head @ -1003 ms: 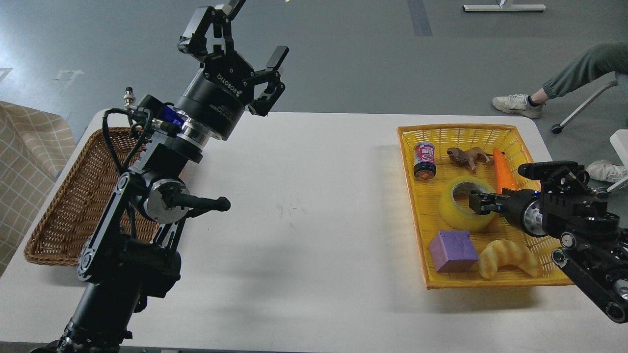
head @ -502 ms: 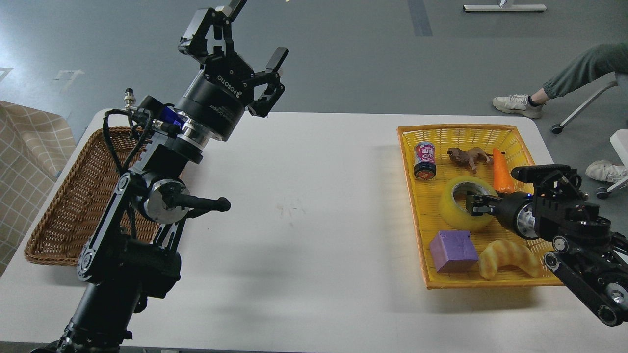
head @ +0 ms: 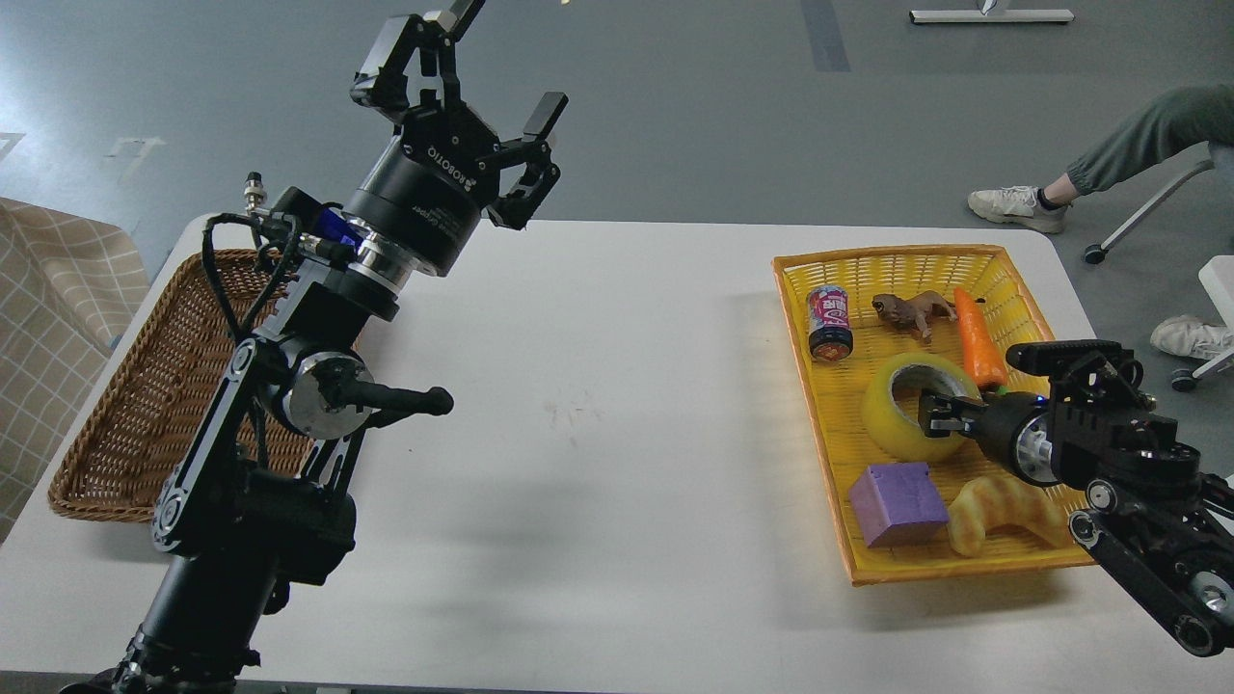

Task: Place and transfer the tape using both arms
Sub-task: 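Lift the yellow tape roll out of the tray with the right gripper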

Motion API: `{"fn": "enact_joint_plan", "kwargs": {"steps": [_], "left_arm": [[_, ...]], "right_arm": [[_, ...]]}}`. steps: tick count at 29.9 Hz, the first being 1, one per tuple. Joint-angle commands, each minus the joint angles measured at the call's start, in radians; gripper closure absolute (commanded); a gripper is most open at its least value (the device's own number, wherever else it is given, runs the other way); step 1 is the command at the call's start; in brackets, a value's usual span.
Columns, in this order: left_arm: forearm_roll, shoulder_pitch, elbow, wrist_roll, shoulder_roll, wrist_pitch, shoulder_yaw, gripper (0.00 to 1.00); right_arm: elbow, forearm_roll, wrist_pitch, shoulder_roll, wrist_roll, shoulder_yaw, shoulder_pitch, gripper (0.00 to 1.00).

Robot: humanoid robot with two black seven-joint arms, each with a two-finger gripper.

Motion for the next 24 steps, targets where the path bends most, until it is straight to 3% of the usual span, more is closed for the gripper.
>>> {"fn": "enact_joint_plan", "kwargs": {"steps": [1, 16, 18, 24], "left_arm": [[0.0, 0.0, 0.0, -0.001, 0.0, 0.0, -0.001, 0.02], [0.0, -0.004, 0.0, -0.001, 0.0, 0.0, 0.0, 0.02], [0.0, -0.004, 0.0, -0.001, 0.0, 0.0, 0.0, 0.02], [0.0, -0.002, 0.0, -0.001, 0.0, -0.002, 0.0, 0.02]], "right_arm": [[-0.002, 0.0, -0.019, -0.005, 0.001, 0.0, -0.001, 0.67], [-0.002, 0.0, -0.019, -0.009, 0.001, 0.008, -0.001, 0.81], [0.001, 0.0, -0.01, -0.012, -0.003, 0.011, -0.001, 0.89], [0.011, 0.012, 0.006, -0.035, -0.002, 0.059, -0.004, 0.93]]}}
